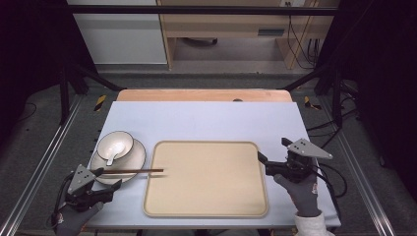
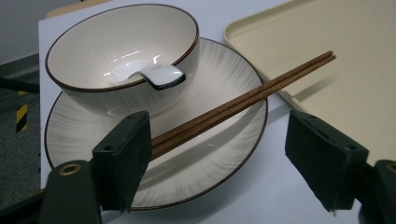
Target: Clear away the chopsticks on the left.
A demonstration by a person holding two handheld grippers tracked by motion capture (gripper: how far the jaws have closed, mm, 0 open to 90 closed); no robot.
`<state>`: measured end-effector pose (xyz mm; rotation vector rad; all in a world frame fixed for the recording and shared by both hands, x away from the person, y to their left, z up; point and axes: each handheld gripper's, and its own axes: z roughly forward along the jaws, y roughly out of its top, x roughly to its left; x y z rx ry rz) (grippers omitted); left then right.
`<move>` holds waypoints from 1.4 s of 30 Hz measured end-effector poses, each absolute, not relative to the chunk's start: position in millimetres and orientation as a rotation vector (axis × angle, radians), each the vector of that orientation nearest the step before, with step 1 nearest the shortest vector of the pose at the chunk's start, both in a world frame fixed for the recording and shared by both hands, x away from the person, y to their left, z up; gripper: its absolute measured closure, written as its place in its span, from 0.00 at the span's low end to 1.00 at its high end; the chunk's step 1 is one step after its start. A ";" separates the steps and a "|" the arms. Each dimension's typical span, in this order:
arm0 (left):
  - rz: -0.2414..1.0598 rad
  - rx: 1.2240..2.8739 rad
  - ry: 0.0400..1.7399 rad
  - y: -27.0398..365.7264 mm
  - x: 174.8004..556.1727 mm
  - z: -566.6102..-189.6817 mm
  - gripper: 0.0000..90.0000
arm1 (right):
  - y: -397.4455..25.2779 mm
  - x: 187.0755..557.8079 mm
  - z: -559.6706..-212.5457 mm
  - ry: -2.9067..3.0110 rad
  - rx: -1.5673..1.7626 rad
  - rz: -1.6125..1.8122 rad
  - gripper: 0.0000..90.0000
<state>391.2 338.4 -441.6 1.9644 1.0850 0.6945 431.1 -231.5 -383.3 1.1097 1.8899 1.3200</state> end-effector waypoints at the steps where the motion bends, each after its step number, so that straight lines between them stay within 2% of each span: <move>1: 0.702 1.968 1.088 339.1 392.7 -442.7 0.27 | -231.3 431.5 -383.6 1.893 1.109 1.316 0.06; 14: 0.708 2.025 1.102 342.9 409.5 -454.9 0.45 | -228.0 433.5 -386.7 1.916 1.115 1.292 0.06; 20: 0.723 2.060 1.087 340.0 410.4 -455.2 0.47 | -228.4 433.4 -386.4 1.915 1.114 1.291 0.06; 27: 0.735 2.105 1.087 336.5 409.7 -455.4 0.54 | -228.6 433.2 -386.0 1.913 1.113 1.290 0.06; 32: 0.749 2.135 1.100 332.1 411.7 -454.2 0.55 | -229.5 432.6 -385.0 1.907 1.116 1.296 0.06; 42: 0.745 2.184 1.084 323.3 411.9 -449.6 0.72 | -230.4 432.0 -384.0 1.902 1.119 1.301 0.06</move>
